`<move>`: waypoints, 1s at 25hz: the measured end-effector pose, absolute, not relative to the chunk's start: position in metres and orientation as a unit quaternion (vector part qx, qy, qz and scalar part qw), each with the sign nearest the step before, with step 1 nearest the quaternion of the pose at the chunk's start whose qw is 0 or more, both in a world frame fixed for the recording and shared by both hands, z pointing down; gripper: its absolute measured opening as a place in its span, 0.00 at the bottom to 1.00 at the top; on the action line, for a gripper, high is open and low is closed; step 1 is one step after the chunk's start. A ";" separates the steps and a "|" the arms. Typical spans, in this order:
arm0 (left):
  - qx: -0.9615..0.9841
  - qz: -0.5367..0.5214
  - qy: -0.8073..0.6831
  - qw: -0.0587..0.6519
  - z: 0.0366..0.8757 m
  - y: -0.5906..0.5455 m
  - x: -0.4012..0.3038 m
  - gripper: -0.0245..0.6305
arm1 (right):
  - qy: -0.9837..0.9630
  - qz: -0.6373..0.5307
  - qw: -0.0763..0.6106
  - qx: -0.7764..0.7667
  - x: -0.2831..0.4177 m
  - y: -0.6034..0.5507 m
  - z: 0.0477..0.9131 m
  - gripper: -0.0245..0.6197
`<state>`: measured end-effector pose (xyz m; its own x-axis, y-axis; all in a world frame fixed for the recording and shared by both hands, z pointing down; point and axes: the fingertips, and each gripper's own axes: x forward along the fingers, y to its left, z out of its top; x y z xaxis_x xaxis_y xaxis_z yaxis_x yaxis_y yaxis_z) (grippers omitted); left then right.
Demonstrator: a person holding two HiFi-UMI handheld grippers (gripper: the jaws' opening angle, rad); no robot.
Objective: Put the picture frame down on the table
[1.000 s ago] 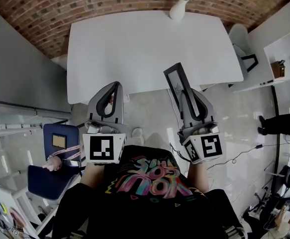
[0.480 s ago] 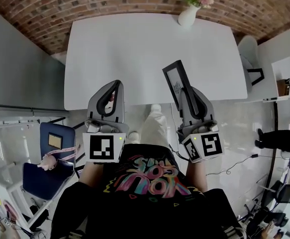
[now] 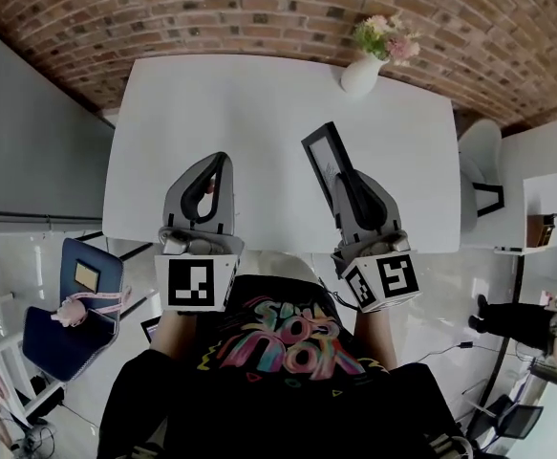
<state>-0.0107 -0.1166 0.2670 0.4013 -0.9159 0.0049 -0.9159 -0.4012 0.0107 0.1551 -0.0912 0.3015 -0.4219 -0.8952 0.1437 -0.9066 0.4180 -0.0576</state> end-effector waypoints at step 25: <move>0.795 0.000 -0.606 0.025 0.274 -0.211 -0.016 0.07 | -0.891 0.099 0.038 0.441 0.145 -0.216 0.301 0.17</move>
